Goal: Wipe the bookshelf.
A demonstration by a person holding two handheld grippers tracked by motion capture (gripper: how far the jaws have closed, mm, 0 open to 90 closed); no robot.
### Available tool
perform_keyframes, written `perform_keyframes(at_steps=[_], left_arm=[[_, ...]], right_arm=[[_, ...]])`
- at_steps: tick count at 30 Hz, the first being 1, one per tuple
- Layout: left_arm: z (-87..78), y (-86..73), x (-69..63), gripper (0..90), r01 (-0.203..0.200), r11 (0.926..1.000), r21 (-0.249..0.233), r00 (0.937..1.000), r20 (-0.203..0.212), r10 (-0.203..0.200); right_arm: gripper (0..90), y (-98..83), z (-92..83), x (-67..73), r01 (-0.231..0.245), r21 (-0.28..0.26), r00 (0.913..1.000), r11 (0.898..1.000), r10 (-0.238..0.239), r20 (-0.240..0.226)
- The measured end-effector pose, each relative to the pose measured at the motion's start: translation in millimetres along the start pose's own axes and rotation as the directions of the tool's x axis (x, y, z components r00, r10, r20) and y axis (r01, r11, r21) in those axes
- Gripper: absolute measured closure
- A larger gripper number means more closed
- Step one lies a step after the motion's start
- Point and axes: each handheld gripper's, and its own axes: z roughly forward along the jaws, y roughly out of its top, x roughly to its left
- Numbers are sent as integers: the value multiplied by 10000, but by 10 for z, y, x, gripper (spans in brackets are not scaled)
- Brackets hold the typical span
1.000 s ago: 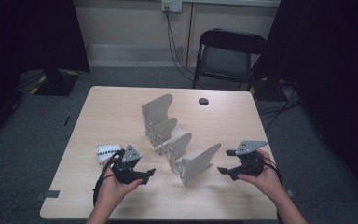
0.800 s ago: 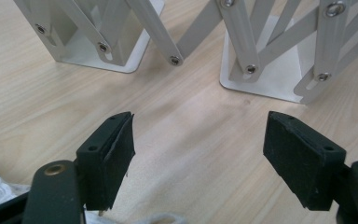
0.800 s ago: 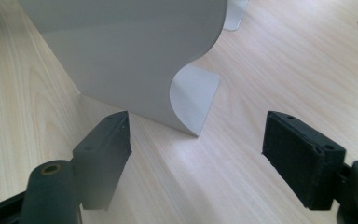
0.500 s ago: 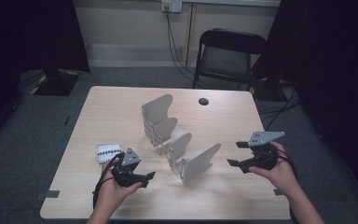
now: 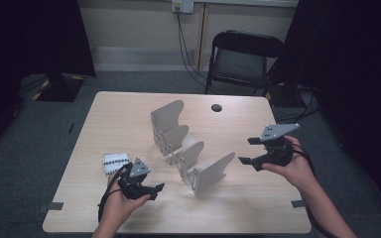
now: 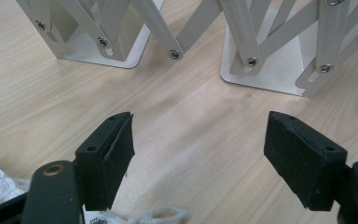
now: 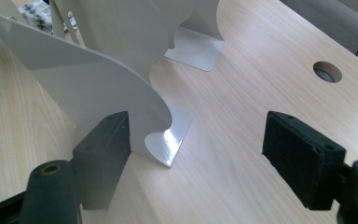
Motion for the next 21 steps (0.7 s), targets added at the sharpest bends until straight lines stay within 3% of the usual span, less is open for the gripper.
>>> perform_keyframes(at_steps=[3,5,13,21], left_arm=[[-2,-6,1,240,156,9998,-77,9999,45,-155],[-17,-1,12,241,-8,10000,-42,10000,-10,8],[-7,-3,-12,242,42,10000,-47,10000,35,-42],[-25,7,-9,243,38,10000,-91,10000,-8,-38]], right_arm=[[228,66,22,-31,114,92,9999,9999,-113,-55],[228,103,28,-57,119,82,9999,9999,-118,-107],[227,281,31,-138,-7,-185,10000,9998,7,-16],[233,457,272,-130,66,-154,9993,9999,-72,-368]])
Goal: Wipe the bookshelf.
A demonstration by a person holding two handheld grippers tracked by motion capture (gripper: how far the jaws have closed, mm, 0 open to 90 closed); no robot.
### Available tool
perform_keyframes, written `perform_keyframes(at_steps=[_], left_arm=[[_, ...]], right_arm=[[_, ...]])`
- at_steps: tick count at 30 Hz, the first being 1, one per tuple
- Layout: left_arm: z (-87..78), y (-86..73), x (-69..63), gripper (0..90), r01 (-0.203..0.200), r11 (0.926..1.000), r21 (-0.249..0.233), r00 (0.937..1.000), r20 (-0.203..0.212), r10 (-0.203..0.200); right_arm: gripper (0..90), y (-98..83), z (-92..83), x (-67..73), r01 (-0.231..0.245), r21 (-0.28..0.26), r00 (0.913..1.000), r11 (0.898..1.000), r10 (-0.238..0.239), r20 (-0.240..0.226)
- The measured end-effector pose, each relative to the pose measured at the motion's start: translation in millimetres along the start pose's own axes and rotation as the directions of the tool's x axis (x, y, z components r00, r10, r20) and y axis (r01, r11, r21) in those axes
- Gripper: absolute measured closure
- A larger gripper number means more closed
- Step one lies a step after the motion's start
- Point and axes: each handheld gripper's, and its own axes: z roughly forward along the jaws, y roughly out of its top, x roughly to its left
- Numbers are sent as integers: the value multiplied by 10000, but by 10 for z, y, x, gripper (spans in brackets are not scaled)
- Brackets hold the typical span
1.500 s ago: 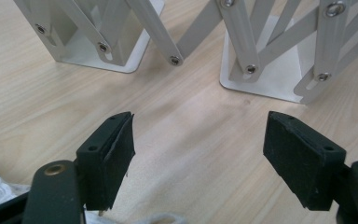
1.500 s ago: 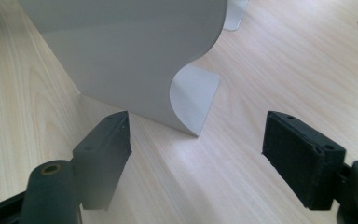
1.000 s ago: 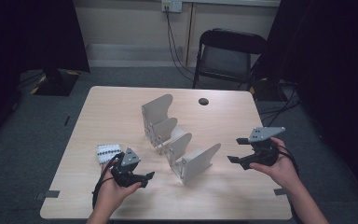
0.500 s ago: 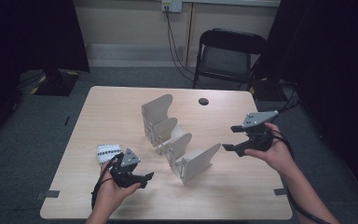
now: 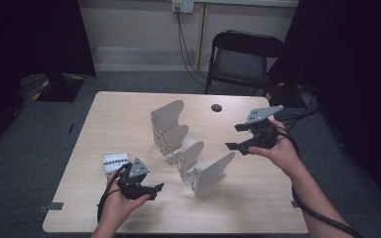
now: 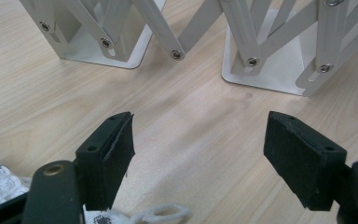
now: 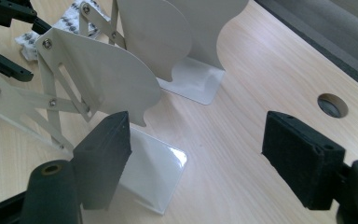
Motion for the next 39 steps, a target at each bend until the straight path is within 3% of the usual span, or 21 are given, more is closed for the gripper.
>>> perform_keyframes(at_steps=[11,18,24,39], left_arm=[[-34,-4,10,242,-82,10000,-52,9999,-89,81],[-55,-11,7,243,86,9999,-90,9999,-87,-87],[-70,-9,22,243,24,10000,-52,9999,-116,-24],[-28,-17,5,242,50,10000,5,10000,-56,-50]], right_arm=[[242,227,411,162,639,121,9940,9979,-626,-900],[260,278,584,193,728,303,9886,9969,-681,-1343],[266,300,623,194,687,162,9829,9975,-649,-1722],[268,431,642,189,762,50,9797,9971,-740,-1864]])
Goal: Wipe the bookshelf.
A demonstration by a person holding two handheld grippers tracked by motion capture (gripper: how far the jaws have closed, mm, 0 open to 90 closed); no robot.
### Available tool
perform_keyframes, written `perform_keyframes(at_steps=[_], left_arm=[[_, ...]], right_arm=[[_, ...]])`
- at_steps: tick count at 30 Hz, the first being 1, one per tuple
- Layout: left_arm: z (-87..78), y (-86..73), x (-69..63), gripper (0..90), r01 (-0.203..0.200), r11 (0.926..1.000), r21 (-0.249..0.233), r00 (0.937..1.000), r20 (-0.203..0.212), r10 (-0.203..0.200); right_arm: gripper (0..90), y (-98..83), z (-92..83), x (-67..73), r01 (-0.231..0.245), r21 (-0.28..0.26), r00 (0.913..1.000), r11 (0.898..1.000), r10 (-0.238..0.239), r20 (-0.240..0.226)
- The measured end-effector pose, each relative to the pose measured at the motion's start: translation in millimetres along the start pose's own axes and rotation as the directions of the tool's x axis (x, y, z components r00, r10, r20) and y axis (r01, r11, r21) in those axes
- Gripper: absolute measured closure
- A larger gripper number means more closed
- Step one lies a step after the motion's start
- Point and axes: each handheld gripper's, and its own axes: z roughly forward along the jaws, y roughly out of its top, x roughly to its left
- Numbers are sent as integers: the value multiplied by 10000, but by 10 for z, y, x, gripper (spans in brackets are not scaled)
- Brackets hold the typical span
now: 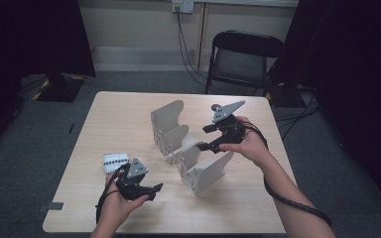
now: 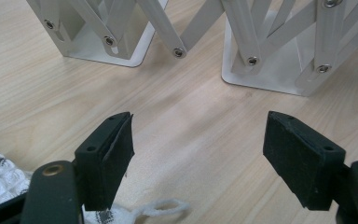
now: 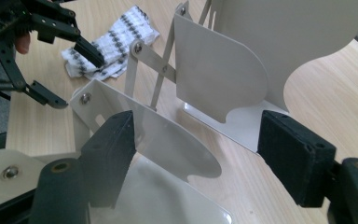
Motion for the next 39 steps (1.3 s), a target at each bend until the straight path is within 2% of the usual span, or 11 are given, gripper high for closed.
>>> perform_keyframes(at_steps=[8,16,24,27,28,32,39], left_arm=[[-2,1,8,243,-8,10000,29,10000,37,8],[-14,2,12,242,72,10000,-63,10000,-11,-72],[-6,3,11,244,117,9999,-45,9999,19,-117],[-7,3,24,243,54,10000,-52,10000,-5,-54],[-3,1,19,243,186,9998,-115,9998,27,-186],[-11,4,22,244,214,9997,-87,9998,-15,-215],[-33,14,20,244,138,9999,-82,9999,-84,-139]], right_arm=[[270,83,100,-30,135,17,9996,9999,-134,-232],[294,79,271,-7,311,168,9977,9994,-301,-602],[341,103,295,-11,640,370,9939,9973,-604,-922],[387,133,305,-13,769,411,9910,9962,-719,-1130],[410,143,307,-7,813,454,9894,9957,-752,-1239],[482,161,317,0,1010,409,9850,9940,-941,-1449],[636,141,284,4,933,343,9831,9950,-867,-1611]])
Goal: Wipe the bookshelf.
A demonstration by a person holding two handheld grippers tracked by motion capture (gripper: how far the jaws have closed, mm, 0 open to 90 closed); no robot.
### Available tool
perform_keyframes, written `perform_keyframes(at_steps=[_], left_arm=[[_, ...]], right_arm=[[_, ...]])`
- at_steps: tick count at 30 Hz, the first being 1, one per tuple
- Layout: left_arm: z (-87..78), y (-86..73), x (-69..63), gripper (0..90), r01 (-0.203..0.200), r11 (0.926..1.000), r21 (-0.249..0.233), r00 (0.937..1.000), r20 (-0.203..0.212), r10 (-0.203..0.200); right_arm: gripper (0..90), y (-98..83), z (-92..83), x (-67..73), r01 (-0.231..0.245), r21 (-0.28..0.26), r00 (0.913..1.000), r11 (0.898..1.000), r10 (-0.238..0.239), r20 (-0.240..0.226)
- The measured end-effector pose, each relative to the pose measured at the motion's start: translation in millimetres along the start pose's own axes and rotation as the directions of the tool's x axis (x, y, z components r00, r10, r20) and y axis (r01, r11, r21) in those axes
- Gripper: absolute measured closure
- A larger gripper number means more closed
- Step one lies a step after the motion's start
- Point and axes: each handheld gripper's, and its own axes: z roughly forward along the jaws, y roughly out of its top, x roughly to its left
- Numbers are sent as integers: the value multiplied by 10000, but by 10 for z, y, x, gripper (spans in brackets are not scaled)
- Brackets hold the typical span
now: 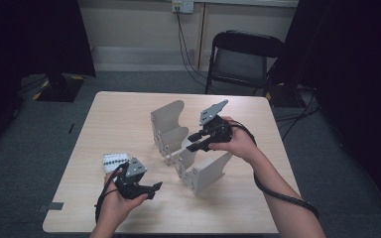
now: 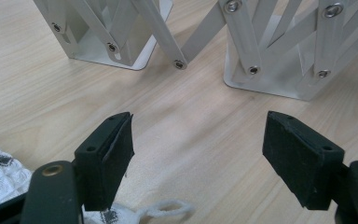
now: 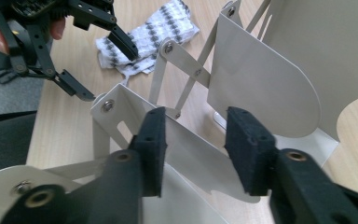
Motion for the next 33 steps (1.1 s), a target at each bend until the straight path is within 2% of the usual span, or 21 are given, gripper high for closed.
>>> perform_keyframes(at_steps=[3,6,9,13,18,22,25,29,33], left_arm=[[8,1,-3,244,7,10000,-9,10000,4,-7],[11,6,-6,245,0,10000,6,10000,-13,0],[3,15,-4,245,-30,10000,-11,10000,-16,30],[5,17,-4,245,-57,10000,9,10000,-27,57],[6,17,-7,245,-59,10000,-16,10000,-25,59],[-1,19,-7,245,-19,10000,-31,10000,-24,19],[0,19,-5,245,-2,10000,-41,10000,-23,2],[13,12,-6,245,69,10000,-24,10000,71,-68],[13,9,8,245,97,10000,15,9999,48,-97]], right_arm=[[713,-13,-55,0,-8,-89,9999,10000,9,104],[722,-29,-83,0,48,-59,9999,10000,-47,165],[739,-41,-93,5,122,-73,9998,9999,-121,146],[825,-34,-108,17,88,-243,10000,9997,-89,-37],[806,-32,-107,40,146,-201,9999,9997,-145,63],[720,-54,-76,35,191,-286,9997,9994,-187,130],[705,-48,-58,32,334,-282,9993,9990,-330,159],[679,-29,-56,29,643,49,9978,9979,-643,133],[675,-28,-70,-5,684,246,9975,9974,-688,145]])
